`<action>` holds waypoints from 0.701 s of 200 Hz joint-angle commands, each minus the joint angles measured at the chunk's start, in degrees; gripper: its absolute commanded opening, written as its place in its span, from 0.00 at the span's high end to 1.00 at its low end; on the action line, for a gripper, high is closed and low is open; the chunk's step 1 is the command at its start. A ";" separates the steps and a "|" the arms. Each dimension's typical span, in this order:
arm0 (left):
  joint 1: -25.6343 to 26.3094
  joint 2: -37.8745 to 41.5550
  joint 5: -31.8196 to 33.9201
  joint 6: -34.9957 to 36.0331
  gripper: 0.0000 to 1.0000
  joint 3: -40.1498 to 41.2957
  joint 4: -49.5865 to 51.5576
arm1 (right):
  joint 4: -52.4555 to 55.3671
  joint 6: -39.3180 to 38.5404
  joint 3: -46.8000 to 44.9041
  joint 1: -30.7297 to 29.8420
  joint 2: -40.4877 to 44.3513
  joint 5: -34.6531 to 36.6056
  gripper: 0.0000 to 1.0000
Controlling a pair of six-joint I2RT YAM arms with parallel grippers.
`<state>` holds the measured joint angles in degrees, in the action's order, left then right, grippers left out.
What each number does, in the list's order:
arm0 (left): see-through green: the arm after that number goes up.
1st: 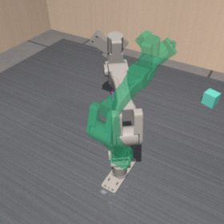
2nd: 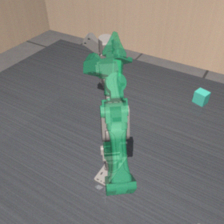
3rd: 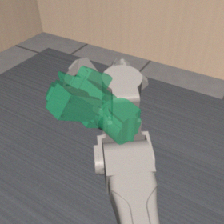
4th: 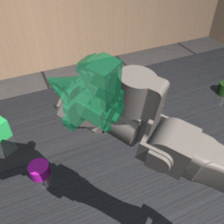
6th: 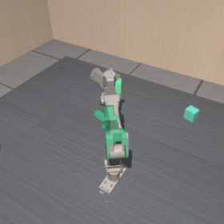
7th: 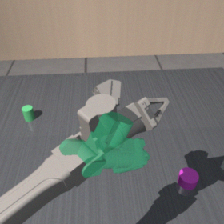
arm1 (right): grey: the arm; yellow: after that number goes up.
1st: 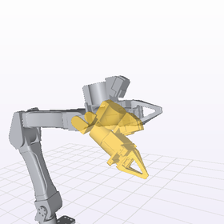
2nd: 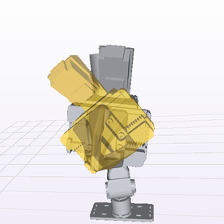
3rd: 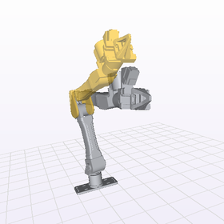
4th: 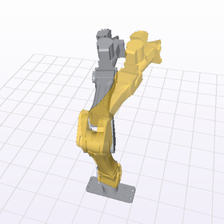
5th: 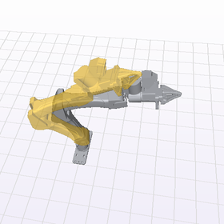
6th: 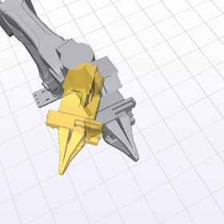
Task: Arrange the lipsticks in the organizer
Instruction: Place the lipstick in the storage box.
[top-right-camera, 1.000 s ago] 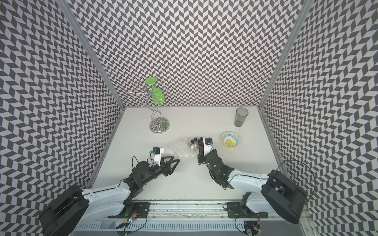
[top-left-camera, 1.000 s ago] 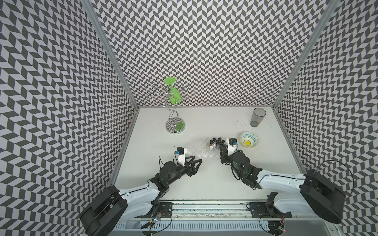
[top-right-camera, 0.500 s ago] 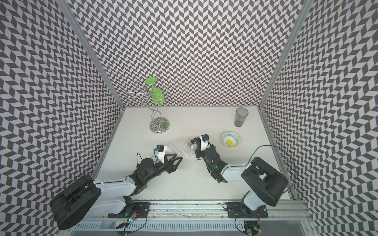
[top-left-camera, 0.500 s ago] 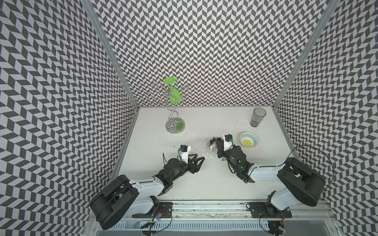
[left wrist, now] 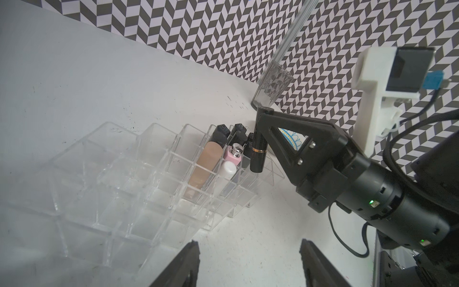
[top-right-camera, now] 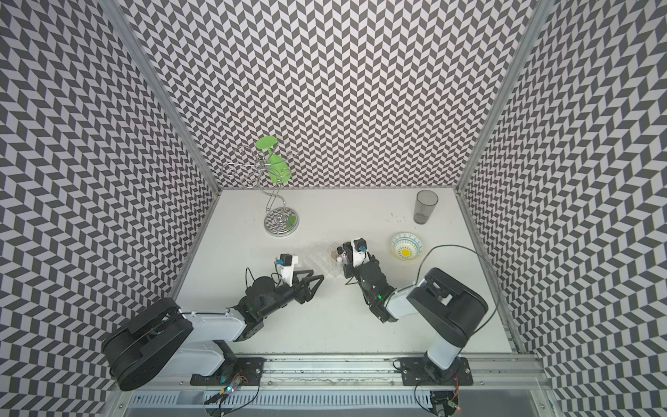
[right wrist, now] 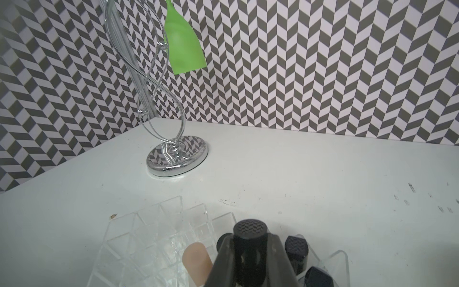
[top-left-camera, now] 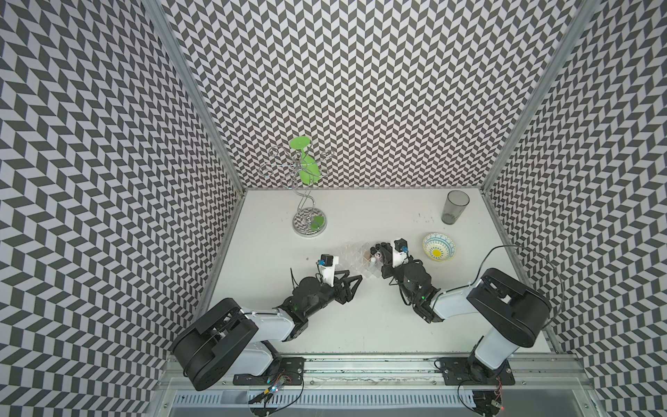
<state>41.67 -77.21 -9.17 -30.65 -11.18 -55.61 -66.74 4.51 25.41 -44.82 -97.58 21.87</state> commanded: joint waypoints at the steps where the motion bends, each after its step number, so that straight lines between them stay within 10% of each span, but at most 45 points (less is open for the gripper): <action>1: -0.49 -0.65 -1.24 0.95 0.33 -0.78 -2.71 | -12.60 -2.09 -2.51 0.11 -3.03 0.35 1.00; 140: -3.24 -5.91 -4.68 -0.18 0.33 -1.03 -7.45 | -28.47 -7.16 -4.53 -0.36 -14.33 1.73 0.99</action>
<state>39.07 -81.91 -12.14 -30.74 -11.18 -59.94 -90.30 -0.89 21.71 -44.88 -108.75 22.15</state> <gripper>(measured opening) 0.673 0.200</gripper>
